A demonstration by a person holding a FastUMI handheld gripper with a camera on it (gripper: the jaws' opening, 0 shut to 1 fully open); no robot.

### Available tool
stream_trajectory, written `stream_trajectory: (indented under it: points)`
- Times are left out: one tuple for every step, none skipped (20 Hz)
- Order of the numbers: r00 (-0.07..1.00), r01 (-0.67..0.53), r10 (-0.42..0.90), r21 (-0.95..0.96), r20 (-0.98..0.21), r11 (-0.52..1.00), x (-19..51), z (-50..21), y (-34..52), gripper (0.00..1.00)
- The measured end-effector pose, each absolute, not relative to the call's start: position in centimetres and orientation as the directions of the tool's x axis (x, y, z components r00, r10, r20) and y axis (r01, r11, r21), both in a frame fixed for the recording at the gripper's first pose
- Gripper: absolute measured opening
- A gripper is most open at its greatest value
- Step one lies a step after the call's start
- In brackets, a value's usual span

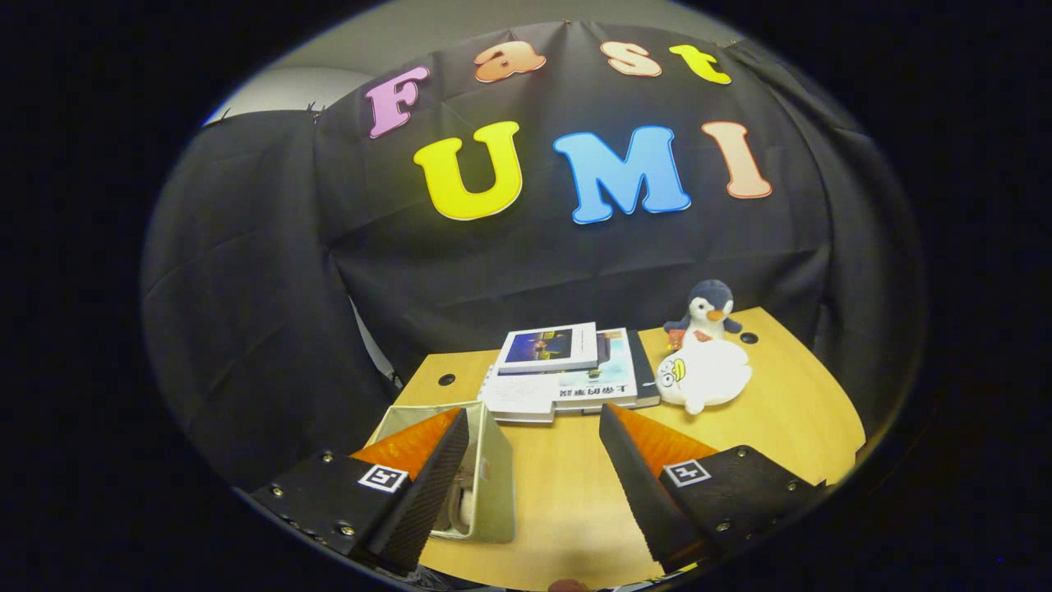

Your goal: Open the storage box then place both shoes into the box .Put the left shoe in first, then the right shoe, with the right side of both shoes facing outward in a uniform manner.

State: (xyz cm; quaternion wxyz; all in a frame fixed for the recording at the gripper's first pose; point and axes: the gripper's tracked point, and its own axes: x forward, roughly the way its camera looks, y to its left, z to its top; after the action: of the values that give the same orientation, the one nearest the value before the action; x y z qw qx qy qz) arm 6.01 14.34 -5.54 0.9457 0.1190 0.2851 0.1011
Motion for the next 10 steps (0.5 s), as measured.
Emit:
stream_trajectory:
  points:
    - [0.829,-0.119,0.247,0.273,-0.502,0.955,5.8,-5.0,13.0,0.98]
    - [0.840,-0.116,0.236,0.263,-0.489,0.958,5.6,-4.4,11.7,0.98]
    - [0.852,-0.112,0.223,0.251,-0.474,0.962,5.4,-4.0,10.4,0.98]
    - [0.862,-0.107,0.207,0.232,-0.463,0.967,5.2,-3.6,9.1,0.98]
    - [0.874,-0.095,0.181,0.206,-0.451,0.974,5.1,-3.3,7.7,0.97]
    - [0.889,-0.083,0.155,0.181,-0.431,0.980,4.9,-2.9,6.2,0.98]
    - [0.902,-0.071,0.133,0.164,-0.411,0.984,4.7,-2.4,4.9,0.98]
    - [0.912,-0.064,0.122,0.157,-0.391,0.986,4.3,-2.1,4.0,0.98]
    - [0.923,-0.058,0.112,0.154,-0.368,0.986,4.0,-1.6,3.1,0.97]
    - [0.932,-0.052,0.102,0.152,-0.348,0.987,3.7,-1.2,2.1,0.97]
